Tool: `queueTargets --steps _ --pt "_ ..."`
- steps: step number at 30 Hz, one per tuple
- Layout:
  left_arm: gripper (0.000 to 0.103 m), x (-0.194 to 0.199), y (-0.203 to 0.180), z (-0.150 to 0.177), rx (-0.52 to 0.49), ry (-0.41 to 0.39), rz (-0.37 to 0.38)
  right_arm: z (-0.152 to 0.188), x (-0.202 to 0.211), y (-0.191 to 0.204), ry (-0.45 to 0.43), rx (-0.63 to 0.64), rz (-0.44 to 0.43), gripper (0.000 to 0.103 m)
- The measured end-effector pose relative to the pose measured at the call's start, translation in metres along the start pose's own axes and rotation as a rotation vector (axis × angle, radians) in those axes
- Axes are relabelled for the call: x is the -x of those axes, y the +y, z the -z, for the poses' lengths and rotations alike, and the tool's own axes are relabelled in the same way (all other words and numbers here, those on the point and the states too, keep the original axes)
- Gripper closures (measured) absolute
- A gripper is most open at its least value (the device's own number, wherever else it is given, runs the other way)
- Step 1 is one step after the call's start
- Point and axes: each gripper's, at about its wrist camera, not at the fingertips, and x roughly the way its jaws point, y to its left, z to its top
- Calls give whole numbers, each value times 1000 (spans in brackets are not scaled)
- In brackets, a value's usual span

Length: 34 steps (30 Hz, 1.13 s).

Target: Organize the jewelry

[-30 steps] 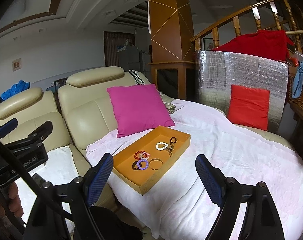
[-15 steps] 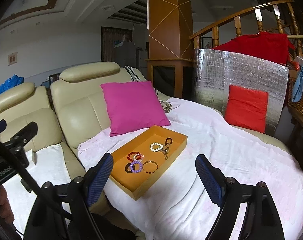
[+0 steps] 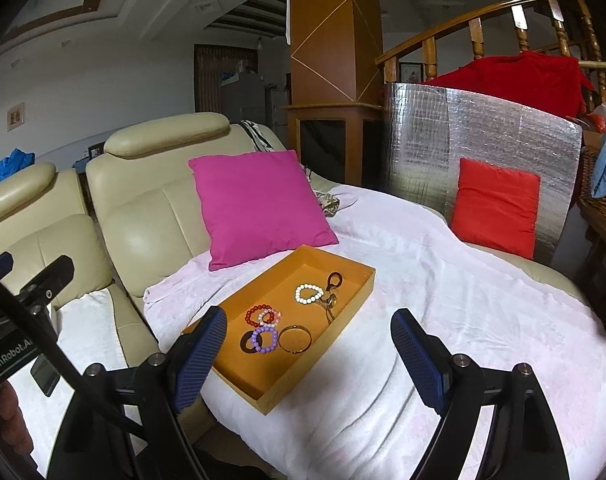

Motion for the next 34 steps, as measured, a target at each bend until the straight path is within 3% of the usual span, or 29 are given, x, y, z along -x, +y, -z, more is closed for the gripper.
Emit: queueTargets --steps 28,32,34 --pt "0 -35 -17 -4 -16 46 -37 -10 -52 -7 46 2 -61 16" --pt "0 -41 -48 -3 -78 42 10 -7 -56 -28 36 -35 -51 16" --pt "0 -47 -77 -1 -109 52 106 -2 -57 -56 35 -74 -10 16"
